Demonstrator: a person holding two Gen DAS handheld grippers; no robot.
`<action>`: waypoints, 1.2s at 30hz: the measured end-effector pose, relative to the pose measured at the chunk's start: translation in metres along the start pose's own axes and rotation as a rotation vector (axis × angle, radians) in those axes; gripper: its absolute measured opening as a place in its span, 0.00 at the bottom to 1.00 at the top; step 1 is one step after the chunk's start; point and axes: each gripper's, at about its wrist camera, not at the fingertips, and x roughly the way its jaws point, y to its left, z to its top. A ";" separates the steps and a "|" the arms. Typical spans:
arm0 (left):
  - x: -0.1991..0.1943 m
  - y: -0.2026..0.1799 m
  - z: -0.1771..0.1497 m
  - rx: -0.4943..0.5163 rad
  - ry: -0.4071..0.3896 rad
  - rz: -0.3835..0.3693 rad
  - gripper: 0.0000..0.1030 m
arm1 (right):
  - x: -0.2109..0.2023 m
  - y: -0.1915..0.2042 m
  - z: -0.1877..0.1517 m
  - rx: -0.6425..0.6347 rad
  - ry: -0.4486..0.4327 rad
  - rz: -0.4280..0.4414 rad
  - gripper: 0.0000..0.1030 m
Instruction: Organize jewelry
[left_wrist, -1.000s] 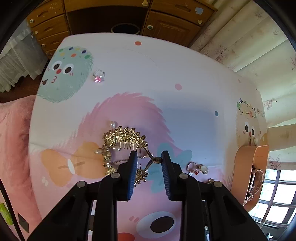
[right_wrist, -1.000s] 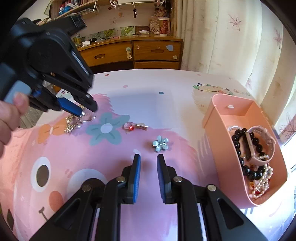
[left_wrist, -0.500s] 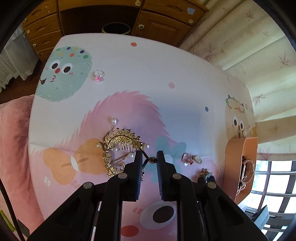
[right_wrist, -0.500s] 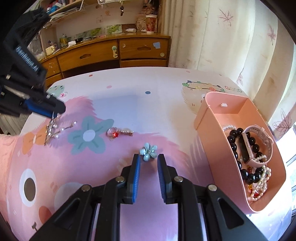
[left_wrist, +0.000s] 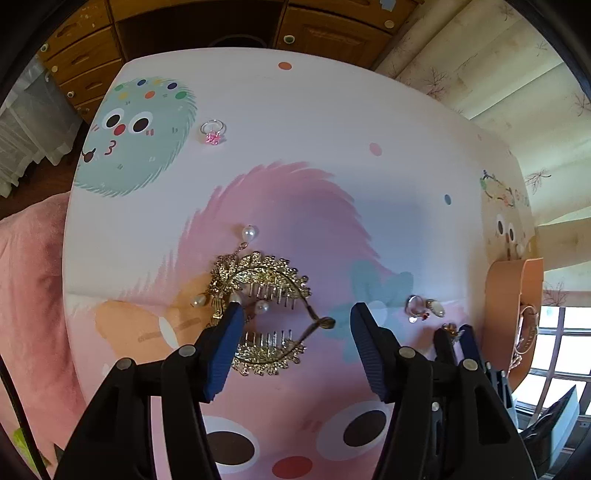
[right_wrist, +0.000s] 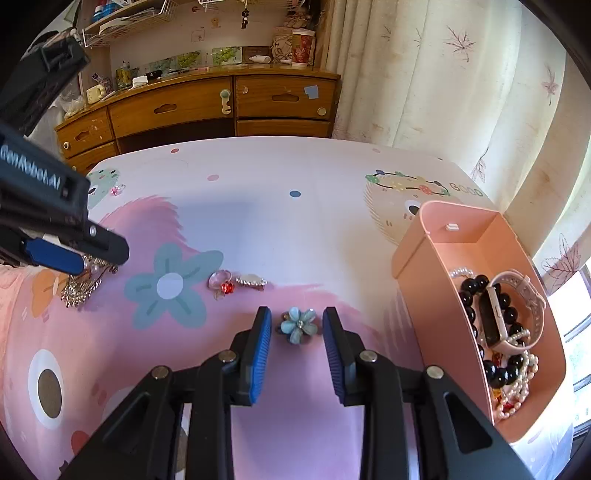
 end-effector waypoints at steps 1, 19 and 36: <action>0.002 0.000 0.000 0.006 0.009 0.002 0.57 | 0.000 0.000 0.000 -0.001 0.000 0.000 0.28; 0.018 -0.041 -0.001 0.224 0.019 0.118 0.42 | -0.003 -0.008 -0.005 0.036 -0.009 0.040 0.19; 0.022 -0.051 -0.001 0.261 -0.096 0.103 0.29 | -0.028 -0.005 -0.020 0.059 0.007 0.109 0.19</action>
